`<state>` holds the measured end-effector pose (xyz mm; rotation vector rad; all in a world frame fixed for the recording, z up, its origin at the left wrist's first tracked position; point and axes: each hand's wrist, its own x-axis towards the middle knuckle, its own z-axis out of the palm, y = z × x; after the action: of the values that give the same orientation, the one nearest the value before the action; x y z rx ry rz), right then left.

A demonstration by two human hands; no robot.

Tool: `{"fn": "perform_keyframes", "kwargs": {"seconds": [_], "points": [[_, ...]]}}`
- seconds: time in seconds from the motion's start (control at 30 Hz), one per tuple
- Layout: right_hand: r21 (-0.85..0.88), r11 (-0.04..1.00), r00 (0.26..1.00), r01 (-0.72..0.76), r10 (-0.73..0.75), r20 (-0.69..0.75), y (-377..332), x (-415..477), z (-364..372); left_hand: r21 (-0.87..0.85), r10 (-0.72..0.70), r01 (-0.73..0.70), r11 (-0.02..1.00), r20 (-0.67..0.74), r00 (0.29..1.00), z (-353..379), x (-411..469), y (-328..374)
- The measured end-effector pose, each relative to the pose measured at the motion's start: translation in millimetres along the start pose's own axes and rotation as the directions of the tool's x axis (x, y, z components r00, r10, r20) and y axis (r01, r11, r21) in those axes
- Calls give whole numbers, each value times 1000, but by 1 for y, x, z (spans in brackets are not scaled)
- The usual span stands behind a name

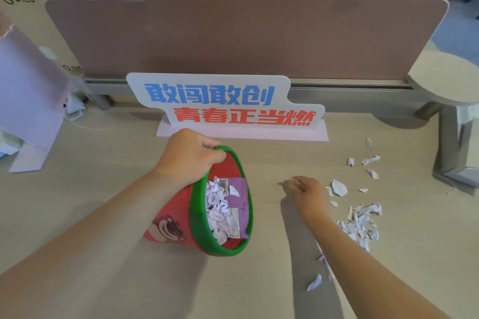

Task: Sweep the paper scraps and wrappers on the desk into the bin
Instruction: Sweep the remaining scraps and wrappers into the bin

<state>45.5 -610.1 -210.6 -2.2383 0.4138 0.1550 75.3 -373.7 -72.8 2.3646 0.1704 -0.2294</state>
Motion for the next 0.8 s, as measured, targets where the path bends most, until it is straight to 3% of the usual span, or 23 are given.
{"fn": "perform_keyframes", "kwargs": {"seconds": [0.07, 0.2, 0.37, 0.47, 0.57, 0.7, 0.8], "points": [[113, 994, 1000, 11, -8, -26, -27, -15, -5, 1, 24, -24, 1000, 8, 1000, 3, -3, 4], [219, 969, 988, 111, -131, 79, -76, -55, -3, 9, 100, -100, 995, 41, 994, 13, -13, 15], [100, 976, 966, 193, -207, 153, -81, -92, -5, 4, 200, -202, 979, 113, 973, 27, -26, 32], [124, 978, 984, 168, -174, 43, -68, -116, -18, -8, 242, -244, 970, 155, 958, 33, -35, 37], [211, 976, 988, 51, -19, -151, -46, -142, -31, -2, 292, -297, 955, 188, 938, 39, -47, 41], [248, 964, 903, -96, 189, -386, 6, -172, -36, 12, 360, -372, 928, 231, 904, 45, -70, 44], [164, 959, 858, -233, 282, -430, 50, -194, -26, 20, 396, -416, 909, 265, 879, 45, -82, 40]]}}
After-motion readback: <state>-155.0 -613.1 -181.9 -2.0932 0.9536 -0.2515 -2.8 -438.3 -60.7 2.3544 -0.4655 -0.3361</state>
